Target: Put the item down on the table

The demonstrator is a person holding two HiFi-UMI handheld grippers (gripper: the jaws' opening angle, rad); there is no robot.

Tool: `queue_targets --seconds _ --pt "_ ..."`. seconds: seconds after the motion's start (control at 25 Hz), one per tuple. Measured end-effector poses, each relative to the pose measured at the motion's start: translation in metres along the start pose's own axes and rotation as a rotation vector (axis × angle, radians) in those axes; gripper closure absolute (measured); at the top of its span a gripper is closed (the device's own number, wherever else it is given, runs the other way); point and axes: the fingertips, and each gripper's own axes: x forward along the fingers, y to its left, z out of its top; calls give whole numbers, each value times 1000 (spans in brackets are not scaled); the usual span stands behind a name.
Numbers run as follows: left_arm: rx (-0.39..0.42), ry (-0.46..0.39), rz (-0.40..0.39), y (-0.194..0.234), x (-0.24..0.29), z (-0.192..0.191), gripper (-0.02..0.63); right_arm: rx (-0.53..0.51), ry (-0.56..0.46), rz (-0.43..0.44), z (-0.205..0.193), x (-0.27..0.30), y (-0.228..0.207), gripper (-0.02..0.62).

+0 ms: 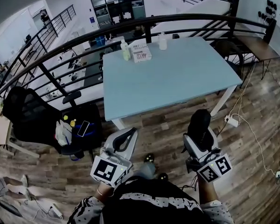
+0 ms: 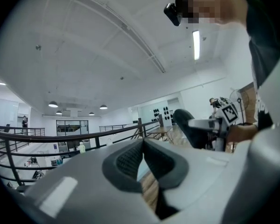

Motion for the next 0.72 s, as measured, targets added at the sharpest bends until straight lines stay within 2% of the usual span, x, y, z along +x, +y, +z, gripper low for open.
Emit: queue_targets --seconds 0.44,0.72 --pt "-7 -38 -96 -2 62 -1 606 -37 -3 -92 10 -2 -43 236" --pt "-36 -72 -142 16 118 -3 606 -63 13 -142 17 21 -77 236"
